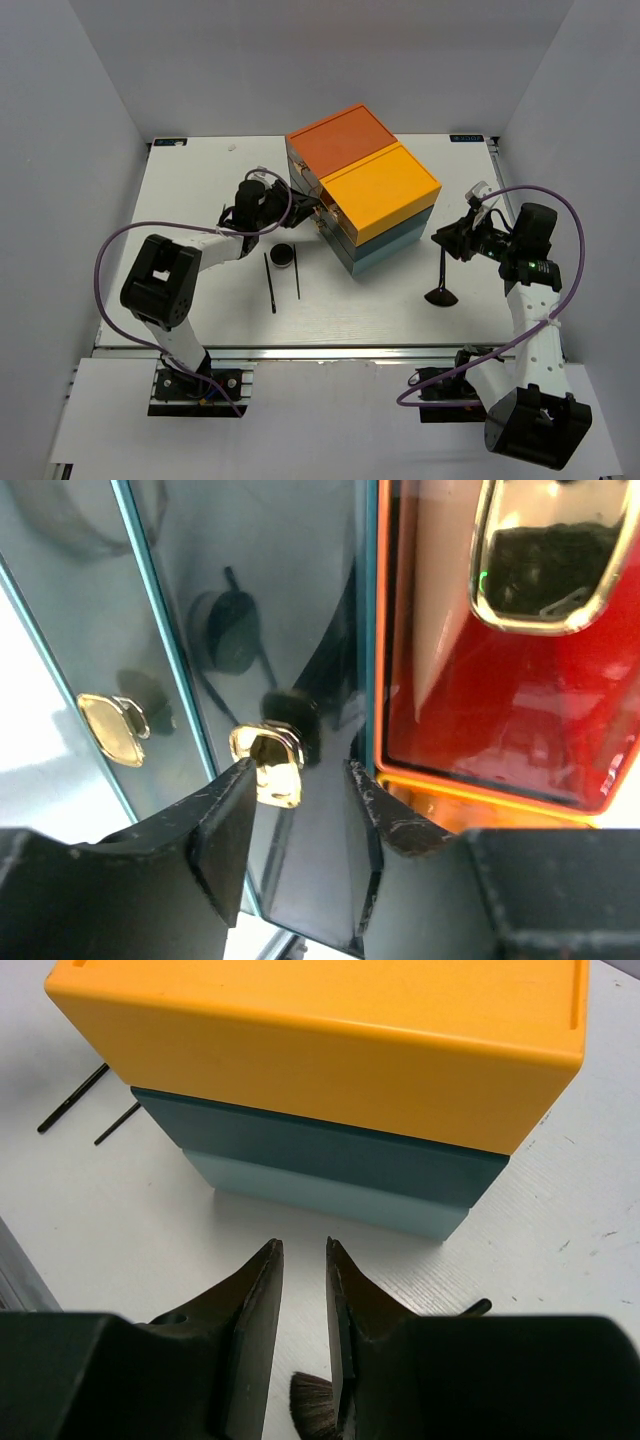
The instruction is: Organize the makeup
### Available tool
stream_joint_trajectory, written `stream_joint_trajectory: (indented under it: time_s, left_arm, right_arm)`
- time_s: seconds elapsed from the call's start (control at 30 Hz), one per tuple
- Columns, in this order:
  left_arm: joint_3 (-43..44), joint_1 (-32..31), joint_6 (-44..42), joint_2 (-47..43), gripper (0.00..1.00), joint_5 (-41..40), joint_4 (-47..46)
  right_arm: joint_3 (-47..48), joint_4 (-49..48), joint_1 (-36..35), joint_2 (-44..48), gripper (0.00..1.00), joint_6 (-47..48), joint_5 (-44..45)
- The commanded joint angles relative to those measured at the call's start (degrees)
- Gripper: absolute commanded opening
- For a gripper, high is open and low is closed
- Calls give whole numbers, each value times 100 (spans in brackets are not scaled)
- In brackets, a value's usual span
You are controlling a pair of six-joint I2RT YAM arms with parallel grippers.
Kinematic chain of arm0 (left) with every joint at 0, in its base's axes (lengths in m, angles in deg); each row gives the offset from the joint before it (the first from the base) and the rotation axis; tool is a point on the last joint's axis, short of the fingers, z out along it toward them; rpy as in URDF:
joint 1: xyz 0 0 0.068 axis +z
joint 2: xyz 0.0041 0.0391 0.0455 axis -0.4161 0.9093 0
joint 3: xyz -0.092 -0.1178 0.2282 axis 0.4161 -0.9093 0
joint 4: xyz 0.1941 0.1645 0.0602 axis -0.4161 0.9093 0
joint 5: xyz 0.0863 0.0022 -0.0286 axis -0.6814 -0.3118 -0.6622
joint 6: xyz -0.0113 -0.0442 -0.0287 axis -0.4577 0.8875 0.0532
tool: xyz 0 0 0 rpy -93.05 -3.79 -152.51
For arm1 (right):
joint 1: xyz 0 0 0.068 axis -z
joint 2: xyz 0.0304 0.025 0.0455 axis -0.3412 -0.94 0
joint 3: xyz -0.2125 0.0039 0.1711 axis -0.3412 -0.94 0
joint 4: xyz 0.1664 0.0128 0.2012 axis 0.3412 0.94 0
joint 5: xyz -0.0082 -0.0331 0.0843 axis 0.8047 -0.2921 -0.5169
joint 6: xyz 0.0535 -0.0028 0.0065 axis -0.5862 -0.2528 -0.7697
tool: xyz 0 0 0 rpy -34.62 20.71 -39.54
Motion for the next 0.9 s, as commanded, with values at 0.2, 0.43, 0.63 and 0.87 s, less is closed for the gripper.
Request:
stream_joint_trajectory:
  time_s: [0.2, 0.43, 0.63, 0.87]
  left_arm:
    - [-197, -15, -218, -82, 40, 164, 139]
    - [-435, -7, -297, -214, 27, 137, 183]
    - [-760, 116, -420, -653, 27, 23, 429]
    - [-1156, 213, -482, -1085, 34, 49, 219]
  right_arm:
    - [-26, -54, -19, 15, 30, 80, 56]
    - [-8, -54, -19, -20, 30, 80, 39]
    - [27, -71, -19, -29, 30, 80, 21]
    - [10, -71, -28, -29, 30, 71, -14]
